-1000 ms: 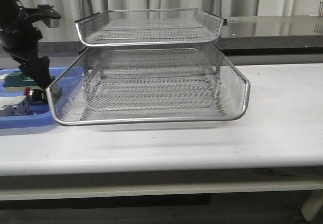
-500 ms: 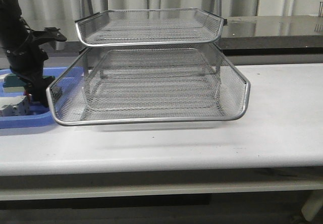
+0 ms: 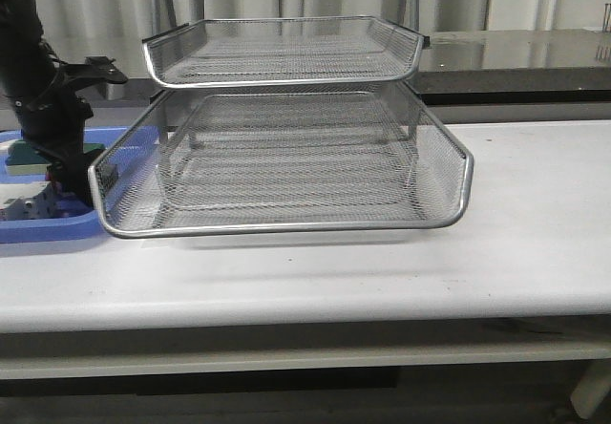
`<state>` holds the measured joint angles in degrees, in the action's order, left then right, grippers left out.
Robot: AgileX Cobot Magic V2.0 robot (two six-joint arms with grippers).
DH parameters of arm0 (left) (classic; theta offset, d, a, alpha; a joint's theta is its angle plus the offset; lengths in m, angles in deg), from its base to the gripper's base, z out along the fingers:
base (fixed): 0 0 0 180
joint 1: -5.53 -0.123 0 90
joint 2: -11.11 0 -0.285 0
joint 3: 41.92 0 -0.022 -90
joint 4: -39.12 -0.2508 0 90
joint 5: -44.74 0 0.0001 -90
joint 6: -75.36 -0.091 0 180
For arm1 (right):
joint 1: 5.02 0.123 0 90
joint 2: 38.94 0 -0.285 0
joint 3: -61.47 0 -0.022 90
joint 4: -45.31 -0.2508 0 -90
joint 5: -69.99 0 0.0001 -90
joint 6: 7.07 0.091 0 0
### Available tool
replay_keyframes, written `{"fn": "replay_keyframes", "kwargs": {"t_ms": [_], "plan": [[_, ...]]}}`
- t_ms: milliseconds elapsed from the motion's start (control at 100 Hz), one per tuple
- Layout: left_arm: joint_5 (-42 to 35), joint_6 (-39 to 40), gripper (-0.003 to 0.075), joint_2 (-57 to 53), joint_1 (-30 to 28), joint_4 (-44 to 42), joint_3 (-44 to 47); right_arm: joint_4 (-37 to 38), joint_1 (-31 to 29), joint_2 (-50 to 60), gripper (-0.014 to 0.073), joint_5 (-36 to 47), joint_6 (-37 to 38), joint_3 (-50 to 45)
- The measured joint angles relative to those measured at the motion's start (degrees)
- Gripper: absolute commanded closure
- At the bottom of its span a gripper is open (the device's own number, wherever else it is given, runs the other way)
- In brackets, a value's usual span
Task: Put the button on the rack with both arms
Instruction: 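Reach the left gripper into the blue tray and grasp the red push button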
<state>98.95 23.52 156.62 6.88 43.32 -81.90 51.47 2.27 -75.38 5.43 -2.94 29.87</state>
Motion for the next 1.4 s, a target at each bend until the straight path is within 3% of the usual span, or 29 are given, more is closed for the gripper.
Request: {"fn": "replay_keyframes", "kwargs": {"t_ms": [350,610,850,1140,1400], "plan": [[0.0,-0.1,0.0538,0.0,0.0,0.1,-0.1,0.0,0.0,0.0,0.0662,0.0,0.0,0.0],[0.0,-0.1,0.0713,0.0,0.0,0.1,-0.1,0.0,0.0,0.0,0.0662,0.0,0.0,0.0],[4.4,-0.1,0.0716,-2.5,0.0,0.1,-4.5,0.0,0.0,0.0,0.0662,0.0,0.0,0.0],[15.6,1.6,0.0716,-5.9,0.0,0.1,-11.8,0.0,0.0,0.0,0.0662,0.0,0.0,0.0],[17.3,5.0,0.0716,-9.9,0.0,0.1,-12.6,0.0,0.0,0.0,0.0662,0.0,0.0,0.0]]}}
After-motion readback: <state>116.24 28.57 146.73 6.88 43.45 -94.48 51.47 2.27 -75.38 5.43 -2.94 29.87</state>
